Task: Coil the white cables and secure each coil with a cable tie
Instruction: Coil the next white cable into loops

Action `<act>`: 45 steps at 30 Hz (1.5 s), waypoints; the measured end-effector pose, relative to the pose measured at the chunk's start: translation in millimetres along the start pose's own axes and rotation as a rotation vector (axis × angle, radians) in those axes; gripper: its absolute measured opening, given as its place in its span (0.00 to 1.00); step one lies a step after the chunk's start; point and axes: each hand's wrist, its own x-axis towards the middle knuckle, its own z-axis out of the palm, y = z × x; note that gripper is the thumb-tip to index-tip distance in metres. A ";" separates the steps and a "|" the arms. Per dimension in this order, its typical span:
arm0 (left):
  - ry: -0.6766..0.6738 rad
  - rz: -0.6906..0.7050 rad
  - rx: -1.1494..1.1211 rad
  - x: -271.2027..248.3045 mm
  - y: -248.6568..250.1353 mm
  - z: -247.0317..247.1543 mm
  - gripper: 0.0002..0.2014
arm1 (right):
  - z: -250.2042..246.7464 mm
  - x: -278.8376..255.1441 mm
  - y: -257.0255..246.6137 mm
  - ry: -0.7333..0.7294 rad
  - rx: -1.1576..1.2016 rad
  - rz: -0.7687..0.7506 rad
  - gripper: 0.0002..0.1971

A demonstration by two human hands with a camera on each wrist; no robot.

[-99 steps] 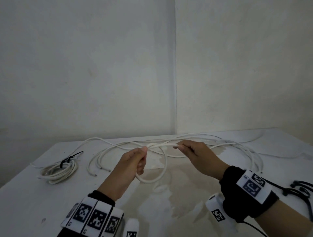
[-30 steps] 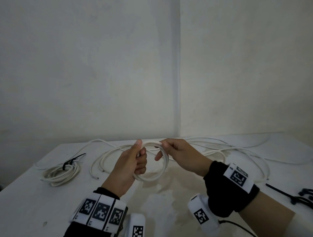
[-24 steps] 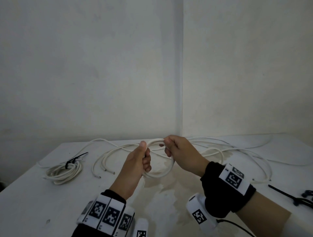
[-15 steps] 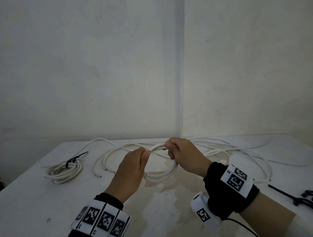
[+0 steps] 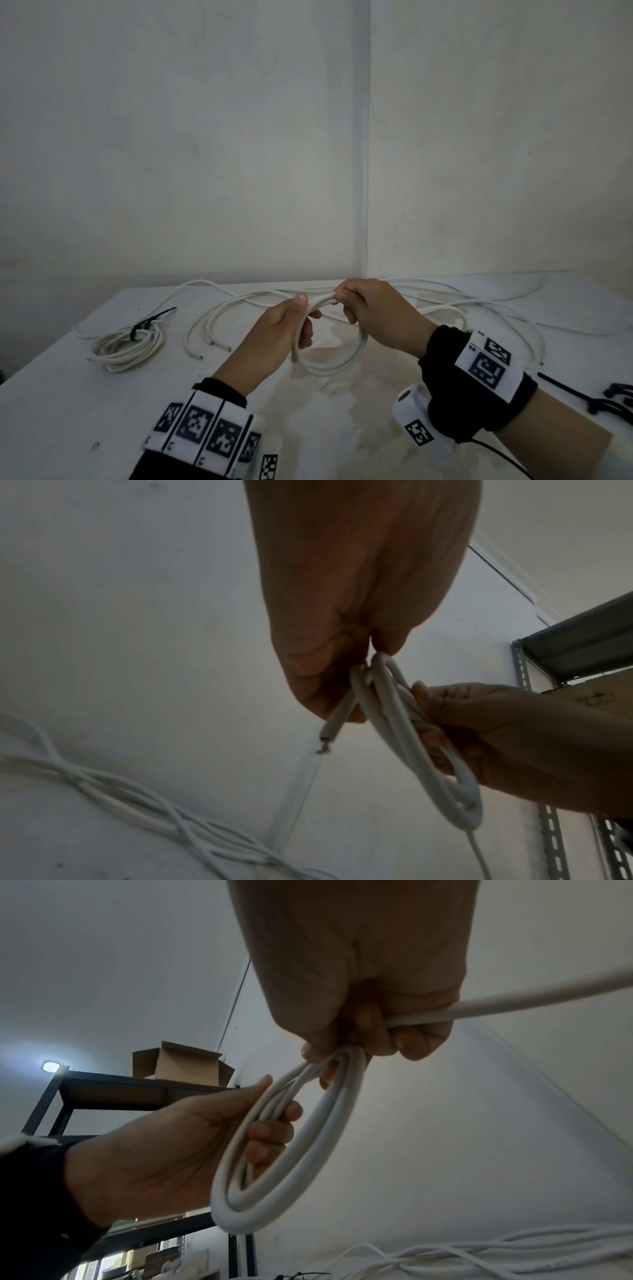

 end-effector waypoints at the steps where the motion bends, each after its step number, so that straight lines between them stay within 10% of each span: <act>1: -0.001 0.005 0.011 1.4 2.5 2.2 0.21 | -2.1 0.0 -0.3 -0.008 0.011 0.007 0.19; 21: -0.026 -0.085 -0.124 -1.2 18.3 21.6 0.18 | -25.4 -6.6 2.3 -0.073 0.048 0.030 0.19; 34: 0.390 -0.124 -0.624 7.1 5.9 -31.3 0.19 | -33.2 -8.8 54.1 0.087 -0.125 0.072 0.10; 42: 0.554 -0.061 -0.545 13.3 -8.1 -39.7 0.18 | 24.2 -22.4 33.9 -0.063 -0.657 -0.231 0.20; 45: 0.549 -0.059 -0.541 14.7 -9.3 -32.5 0.18 | 41.3 -30.8 22.1 -0.284 -0.677 -0.105 0.25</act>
